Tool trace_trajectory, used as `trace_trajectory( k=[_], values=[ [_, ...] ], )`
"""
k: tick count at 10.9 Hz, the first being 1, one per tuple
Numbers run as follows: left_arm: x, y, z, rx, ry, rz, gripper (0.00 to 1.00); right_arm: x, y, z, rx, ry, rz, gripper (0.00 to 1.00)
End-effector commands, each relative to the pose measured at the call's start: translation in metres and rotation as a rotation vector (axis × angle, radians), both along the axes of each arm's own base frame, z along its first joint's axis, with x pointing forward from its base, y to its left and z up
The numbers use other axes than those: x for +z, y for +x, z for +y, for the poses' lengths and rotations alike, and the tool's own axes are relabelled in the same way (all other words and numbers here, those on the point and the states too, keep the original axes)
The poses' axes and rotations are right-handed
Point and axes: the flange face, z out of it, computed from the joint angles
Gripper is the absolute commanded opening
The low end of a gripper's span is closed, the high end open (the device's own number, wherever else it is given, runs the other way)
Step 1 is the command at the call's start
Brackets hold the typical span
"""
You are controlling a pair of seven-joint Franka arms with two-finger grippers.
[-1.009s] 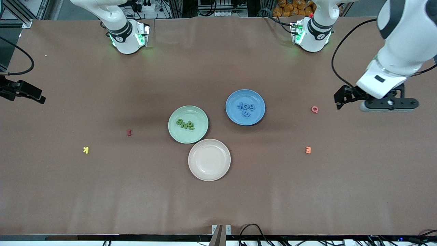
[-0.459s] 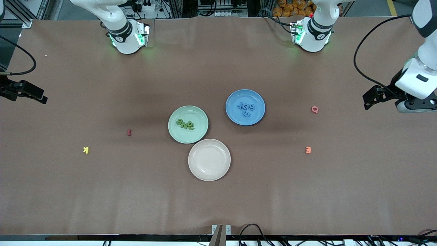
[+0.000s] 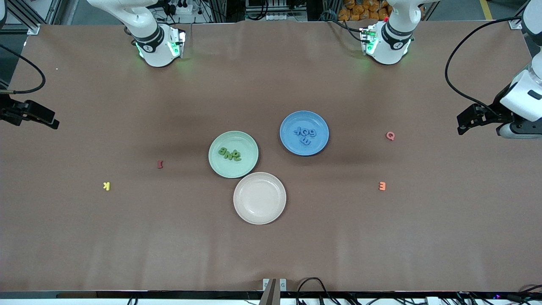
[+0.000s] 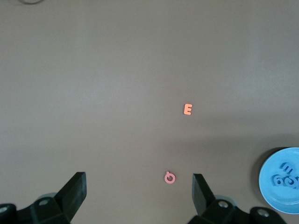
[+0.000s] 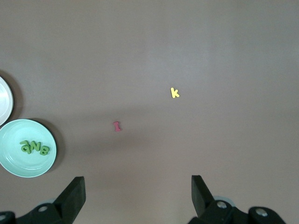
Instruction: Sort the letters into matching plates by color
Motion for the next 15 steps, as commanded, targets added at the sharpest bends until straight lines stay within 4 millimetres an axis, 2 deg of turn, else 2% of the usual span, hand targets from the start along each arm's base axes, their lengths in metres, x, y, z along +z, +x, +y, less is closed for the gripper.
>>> trace_trajectory(
  k=[1,2,4,6,7,15],
  values=[
    [0.01,-0.007,-0.004,-0.027,-0.026,0.024,1.0,0.0,-0.002,-0.002,-0.015,-0.011,-0.006,1.0],
    [0.01,-0.008,-0.015,-0.044,-0.027,0.032,1.0,0.0,-0.002,-0.002,-0.015,-0.011,-0.006,1.0],
    [0.016,-0.009,-0.024,-0.058,-0.028,0.022,1.0,0.0,-0.002,-0.002,-0.015,-0.011,-0.006,1.0],
    [0.039,-0.01,-0.026,-0.062,-0.028,0.01,1.0,0.0,-0.002,-0.001,-0.015,-0.01,-0.006,1.0],
    [0.041,-0.01,-0.029,-0.068,-0.028,0.008,1.0,0.0,-0.002,-0.001,-0.013,-0.009,-0.006,1.0],
    [0.037,-0.008,-0.04,-0.09,-0.028,0.013,1.0,-0.001,0.0,0.001,-0.01,-0.01,-0.01,1.0]
  ],
)
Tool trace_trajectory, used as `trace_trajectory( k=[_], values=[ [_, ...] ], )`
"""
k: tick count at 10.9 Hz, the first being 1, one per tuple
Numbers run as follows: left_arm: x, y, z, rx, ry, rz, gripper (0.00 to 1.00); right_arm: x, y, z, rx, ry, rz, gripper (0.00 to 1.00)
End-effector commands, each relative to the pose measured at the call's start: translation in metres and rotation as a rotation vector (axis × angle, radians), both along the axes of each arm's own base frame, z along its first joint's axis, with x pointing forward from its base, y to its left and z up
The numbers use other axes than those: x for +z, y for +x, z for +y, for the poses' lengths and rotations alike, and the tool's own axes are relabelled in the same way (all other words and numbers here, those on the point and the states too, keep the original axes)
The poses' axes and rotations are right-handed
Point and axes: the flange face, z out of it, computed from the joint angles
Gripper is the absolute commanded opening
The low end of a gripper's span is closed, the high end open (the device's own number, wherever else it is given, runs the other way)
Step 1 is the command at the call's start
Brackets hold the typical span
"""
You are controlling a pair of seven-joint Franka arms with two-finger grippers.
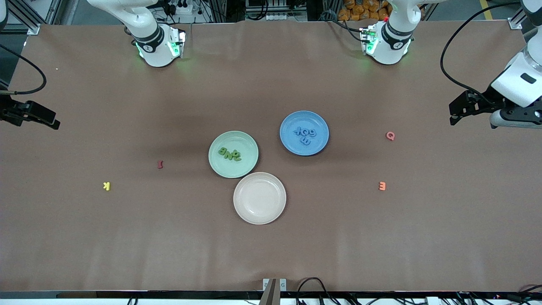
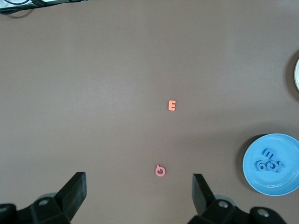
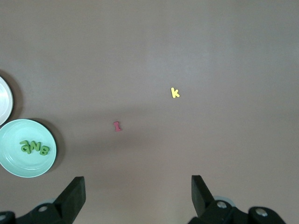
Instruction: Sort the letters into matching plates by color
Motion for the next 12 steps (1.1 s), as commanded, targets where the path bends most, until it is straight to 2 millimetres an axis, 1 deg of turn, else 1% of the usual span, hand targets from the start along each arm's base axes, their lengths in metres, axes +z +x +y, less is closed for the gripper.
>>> trace_trajectory(
  k=[1,9,12],
  values=[
    [0.003,0.0,-0.002,-0.015,-0.031,0.01,1.0,-0.001,0.0,0.0,-0.012,-0.01,-0.008,1.0],
    [0.004,-0.001,-0.001,0.068,-0.066,0.012,1.0,-0.005,0.002,0.003,-0.006,-0.01,-0.003,1.0],
    [0.005,0.0,0.011,0.093,-0.066,0.01,1.0,-0.004,0.002,0.003,-0.006,-0.01,-0.005,1.0]
  ],
)
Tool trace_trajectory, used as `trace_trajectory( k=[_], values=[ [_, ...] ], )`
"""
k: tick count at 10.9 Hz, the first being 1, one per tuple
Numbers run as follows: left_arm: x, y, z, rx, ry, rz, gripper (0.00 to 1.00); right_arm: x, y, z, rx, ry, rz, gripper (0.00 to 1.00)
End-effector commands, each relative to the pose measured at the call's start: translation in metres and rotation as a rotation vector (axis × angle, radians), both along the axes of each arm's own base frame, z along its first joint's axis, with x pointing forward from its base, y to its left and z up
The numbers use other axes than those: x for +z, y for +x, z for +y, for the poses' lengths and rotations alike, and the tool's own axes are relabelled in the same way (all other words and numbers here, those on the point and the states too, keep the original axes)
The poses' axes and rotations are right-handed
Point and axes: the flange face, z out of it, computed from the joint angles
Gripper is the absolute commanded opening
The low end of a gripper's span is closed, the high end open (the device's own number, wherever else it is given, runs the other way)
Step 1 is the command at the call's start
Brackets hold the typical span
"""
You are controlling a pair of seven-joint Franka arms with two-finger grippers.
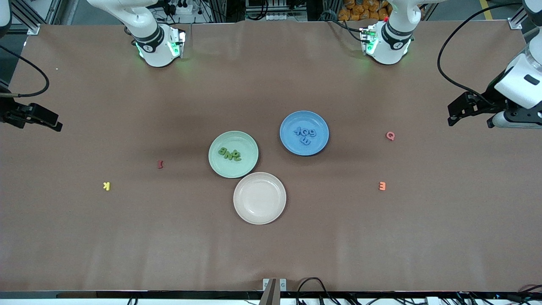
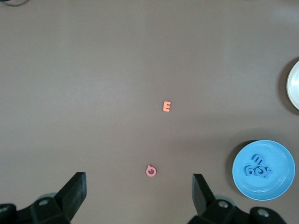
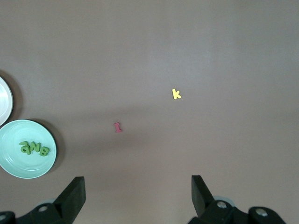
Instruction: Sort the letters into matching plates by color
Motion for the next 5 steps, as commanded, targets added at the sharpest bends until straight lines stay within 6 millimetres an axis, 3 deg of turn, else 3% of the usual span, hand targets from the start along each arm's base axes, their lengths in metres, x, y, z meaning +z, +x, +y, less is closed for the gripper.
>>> trace_trajectory(
  k=[1,5],
  values=[
    [0.006,-0.0014,0.0108,0.035,-0.027,0.007,1.0,0.001,-0.0012,0.0005,-0.011,-0.01,-0.004,1.0],
    [0.0067,-0.0014,0.0104,0.046,-0.033,0.006,1.0,0.0003,-0.0012,0.0005,-0.011,-0.01,-0.003,1.0]
  ],
)
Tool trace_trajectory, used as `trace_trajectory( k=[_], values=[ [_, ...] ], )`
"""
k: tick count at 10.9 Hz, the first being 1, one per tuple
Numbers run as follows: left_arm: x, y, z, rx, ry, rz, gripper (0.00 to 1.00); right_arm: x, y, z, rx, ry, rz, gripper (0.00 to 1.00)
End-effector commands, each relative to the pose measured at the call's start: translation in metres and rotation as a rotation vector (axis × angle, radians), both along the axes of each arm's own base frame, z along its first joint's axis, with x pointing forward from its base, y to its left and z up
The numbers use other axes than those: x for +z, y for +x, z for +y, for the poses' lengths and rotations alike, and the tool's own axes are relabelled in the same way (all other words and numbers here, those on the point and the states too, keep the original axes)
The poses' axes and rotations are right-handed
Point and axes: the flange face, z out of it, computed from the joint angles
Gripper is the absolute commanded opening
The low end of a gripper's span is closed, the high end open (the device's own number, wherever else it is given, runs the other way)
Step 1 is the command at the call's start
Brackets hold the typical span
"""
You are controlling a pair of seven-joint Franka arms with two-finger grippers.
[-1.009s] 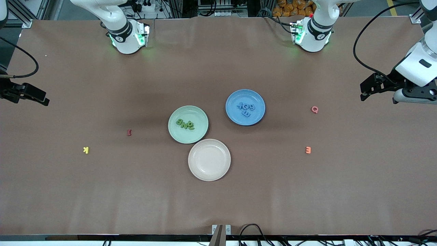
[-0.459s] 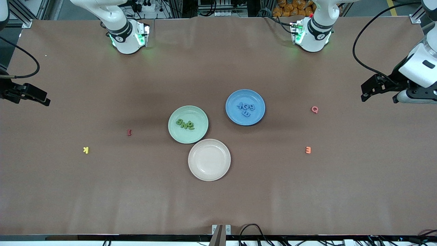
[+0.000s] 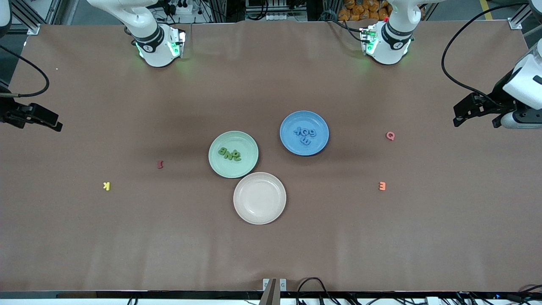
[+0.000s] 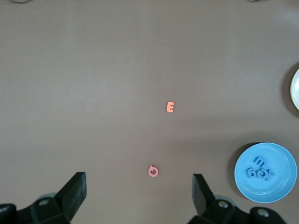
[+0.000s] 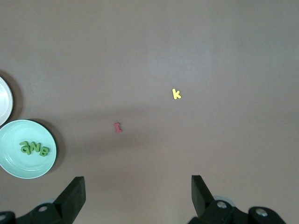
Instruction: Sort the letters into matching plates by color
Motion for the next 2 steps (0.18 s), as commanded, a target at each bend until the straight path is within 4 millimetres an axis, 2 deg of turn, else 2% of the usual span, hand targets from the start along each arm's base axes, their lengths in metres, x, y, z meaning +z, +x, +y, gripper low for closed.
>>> trace_trajectory(
  k=[1,2],
  values=[
    [0.0056,-0.0018,0.0019,0.029,-0.031,0.007,1.0,0.0011,-0.0011,0.0004,-0.011,-0.01,-0.006,1.0],
    [0.0056,-0.0019,0.0011,0.028,-0.031,0.007,1.0,0.0003,-0.0012,0.0013,-0.01,-0.01,-0.003,1.0]
  ],
)
